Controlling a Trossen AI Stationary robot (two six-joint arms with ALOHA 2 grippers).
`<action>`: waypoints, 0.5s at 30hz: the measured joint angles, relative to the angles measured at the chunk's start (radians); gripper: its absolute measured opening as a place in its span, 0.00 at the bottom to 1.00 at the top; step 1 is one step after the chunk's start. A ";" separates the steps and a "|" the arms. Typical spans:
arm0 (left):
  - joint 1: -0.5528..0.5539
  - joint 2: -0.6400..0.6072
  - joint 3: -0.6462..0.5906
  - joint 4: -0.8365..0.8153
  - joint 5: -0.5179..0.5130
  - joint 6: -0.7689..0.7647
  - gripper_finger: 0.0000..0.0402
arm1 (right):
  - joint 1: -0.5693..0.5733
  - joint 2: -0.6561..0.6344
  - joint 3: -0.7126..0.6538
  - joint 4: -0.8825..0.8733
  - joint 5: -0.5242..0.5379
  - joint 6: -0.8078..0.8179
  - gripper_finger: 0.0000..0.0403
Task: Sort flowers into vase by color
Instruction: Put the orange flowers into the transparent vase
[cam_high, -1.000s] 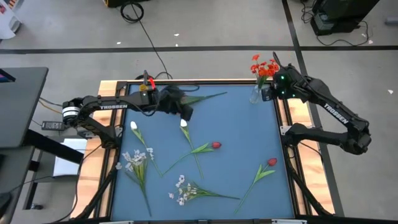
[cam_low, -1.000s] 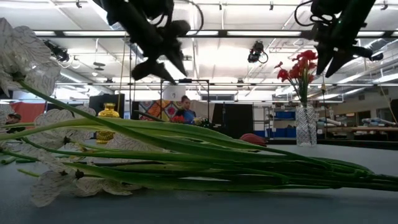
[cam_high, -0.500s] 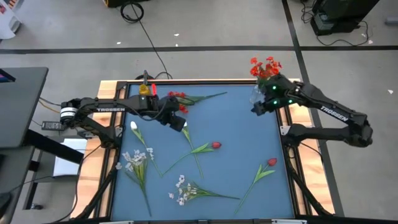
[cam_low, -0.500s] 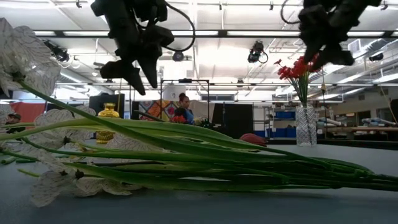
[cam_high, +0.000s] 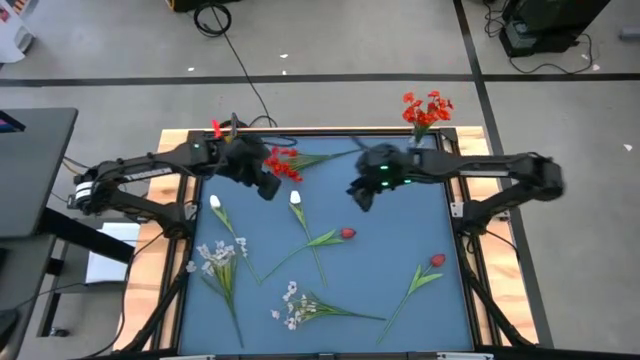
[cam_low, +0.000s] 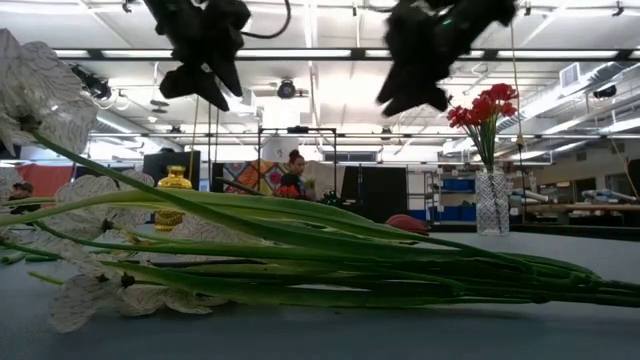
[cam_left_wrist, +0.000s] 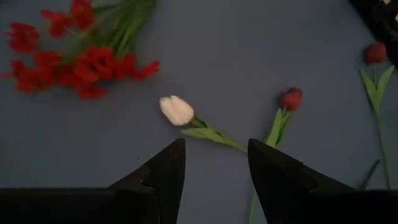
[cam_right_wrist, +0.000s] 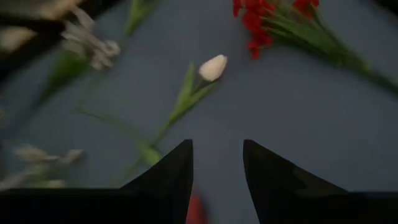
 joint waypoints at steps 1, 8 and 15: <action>0.009 -0.009 0.000 -0.001 -0.001 0.017 0.45 | 0.002 0.047 0.033 -0.014 0.014 -0.039 0.37; 0.071 -0.034 0.000 -0.028 0.026 0.074 0.45 | -0.062 0.356 0.329 -0.185 0.118 -0.279 0.38; 0.086 -0.034 0.000 -0.050 0.052 0.081 0.45 | -0.156 0.582 0.563 -0.337 0.073 -0.446 0.42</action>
